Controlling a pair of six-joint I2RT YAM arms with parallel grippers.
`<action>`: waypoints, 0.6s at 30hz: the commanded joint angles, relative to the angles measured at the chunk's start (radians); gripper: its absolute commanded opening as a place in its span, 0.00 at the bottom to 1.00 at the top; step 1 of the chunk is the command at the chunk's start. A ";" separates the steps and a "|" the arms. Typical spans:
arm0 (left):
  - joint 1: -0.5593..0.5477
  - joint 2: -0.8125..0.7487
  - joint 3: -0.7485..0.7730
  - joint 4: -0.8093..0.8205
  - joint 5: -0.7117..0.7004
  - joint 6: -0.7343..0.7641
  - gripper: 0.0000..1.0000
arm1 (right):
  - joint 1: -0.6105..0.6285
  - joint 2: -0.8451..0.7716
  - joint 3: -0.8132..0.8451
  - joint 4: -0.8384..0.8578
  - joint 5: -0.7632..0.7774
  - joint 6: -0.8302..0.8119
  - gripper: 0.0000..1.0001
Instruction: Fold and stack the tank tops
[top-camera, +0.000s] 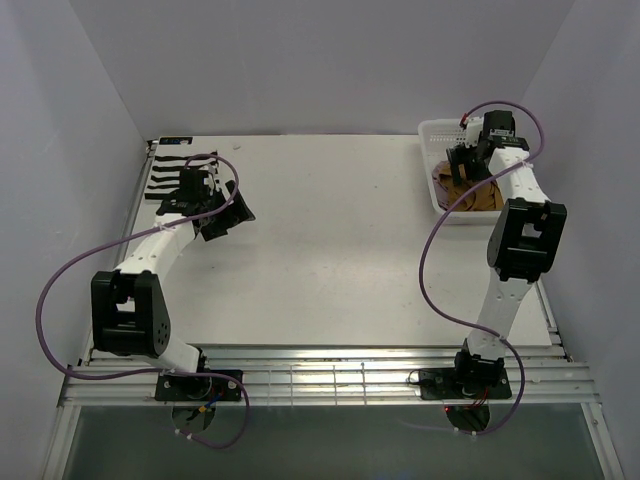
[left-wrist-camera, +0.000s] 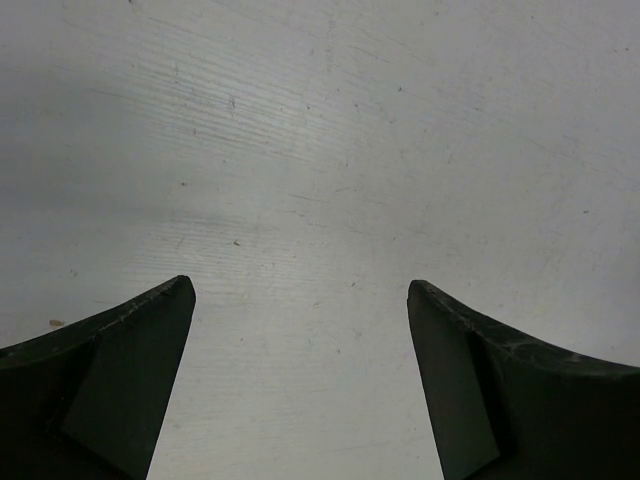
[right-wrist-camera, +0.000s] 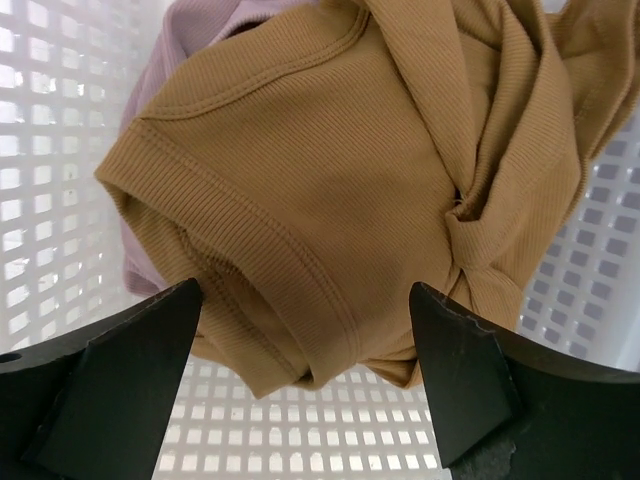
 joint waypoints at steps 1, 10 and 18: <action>0.001 -0.016 0.009 0.003 -0.046 -0.009 0.98 | -0.006 0.043 0.057 -0.005 0.006 -0.016 0.91; 0.003 0.027 0.032 -0.016 -0.065 -0.011 0.98 | -0.043 0.028 0.061 0.014 -0.080 0.093 0.25; 0.001 -0.007 0.044 -0.016 -0.065 -0.029 0.98 | -0.048 -0.154 0.080 0.101 -0.080 0.152 0.08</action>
